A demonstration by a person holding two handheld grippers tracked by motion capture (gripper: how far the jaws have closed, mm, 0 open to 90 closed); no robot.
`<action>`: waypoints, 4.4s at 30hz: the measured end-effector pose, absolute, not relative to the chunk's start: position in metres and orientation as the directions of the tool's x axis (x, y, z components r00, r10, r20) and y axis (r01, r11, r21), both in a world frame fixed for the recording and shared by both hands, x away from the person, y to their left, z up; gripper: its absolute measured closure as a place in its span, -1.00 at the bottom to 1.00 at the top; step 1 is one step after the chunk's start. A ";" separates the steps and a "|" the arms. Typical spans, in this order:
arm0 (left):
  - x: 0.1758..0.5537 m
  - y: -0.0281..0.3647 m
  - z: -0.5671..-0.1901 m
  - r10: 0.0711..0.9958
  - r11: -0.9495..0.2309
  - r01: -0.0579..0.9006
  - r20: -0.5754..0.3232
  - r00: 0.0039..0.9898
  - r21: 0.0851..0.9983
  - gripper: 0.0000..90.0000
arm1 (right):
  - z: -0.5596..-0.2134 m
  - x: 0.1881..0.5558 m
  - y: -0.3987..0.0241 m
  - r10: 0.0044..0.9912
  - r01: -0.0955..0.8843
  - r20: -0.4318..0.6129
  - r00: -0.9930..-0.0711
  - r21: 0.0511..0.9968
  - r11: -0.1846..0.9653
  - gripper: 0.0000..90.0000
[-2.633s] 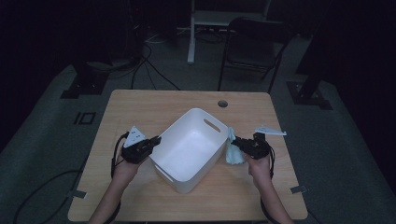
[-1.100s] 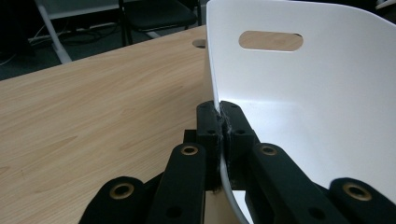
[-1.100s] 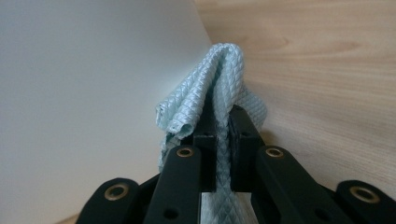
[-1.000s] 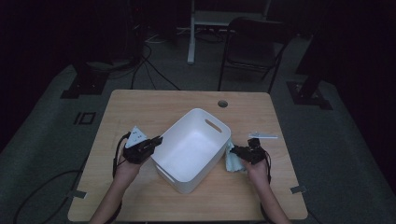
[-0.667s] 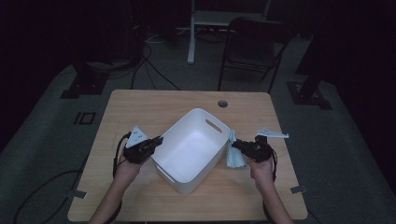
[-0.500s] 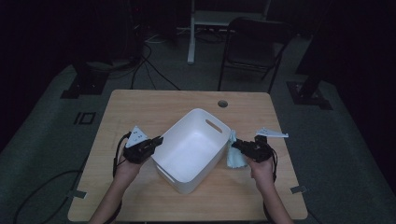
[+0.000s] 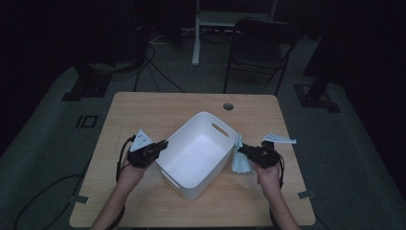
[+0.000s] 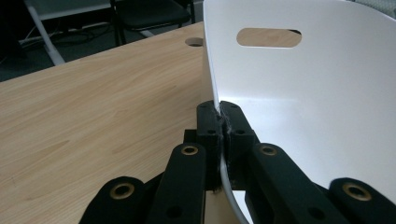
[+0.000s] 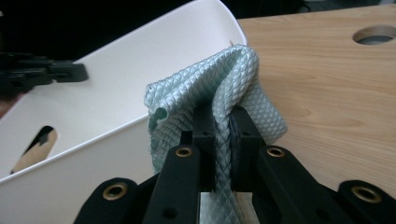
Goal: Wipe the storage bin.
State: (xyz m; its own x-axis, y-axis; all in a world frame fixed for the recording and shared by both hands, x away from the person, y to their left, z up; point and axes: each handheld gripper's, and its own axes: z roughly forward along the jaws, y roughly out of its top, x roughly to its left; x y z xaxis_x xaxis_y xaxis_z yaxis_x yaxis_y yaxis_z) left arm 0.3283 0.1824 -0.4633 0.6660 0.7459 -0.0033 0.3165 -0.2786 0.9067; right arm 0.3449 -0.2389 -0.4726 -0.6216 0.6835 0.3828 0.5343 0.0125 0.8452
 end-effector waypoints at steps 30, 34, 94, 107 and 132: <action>0.326 0.178 -0.463 0.751 -0.289 0.307 0.015 0.660 0.907 0.94 | -0.537 0.367 -0.233 0.733 0.698 0.438 -0.520 0.712 0.070 0.85; 0.326 0.177 -0.463 0.759 -0.285 0.315 0.012 0.651 0.905 0.94 | -0.532 0.364 -0.233 0.736 0.692 0.426 -0.527 0.718 0.080 0.85; 0.324 0.168 -0.463 0.763 -0.291 0.314 0.021 0.647 0.904 0.92 | -0.472 0.325 -0.214 0.690 0.569 0.365 -0.626 0.818 0.083 0.85; 0.323 0.167 -0.462 0.768 -0.284 0.320 0.015 0.640 0.904 0.91 | -0.505 0.343 -0.216 0.746 0.654 0.378 -0.549 0.750 0.102 0.85; 0.321 0.162 -0.463 0.804 -0.262 0.331 0.015 0.595 0.906 0.92 | -0.455 0.311 -0.207 0.690 0.606 0.415 -0.593 0.795 0.042 0.85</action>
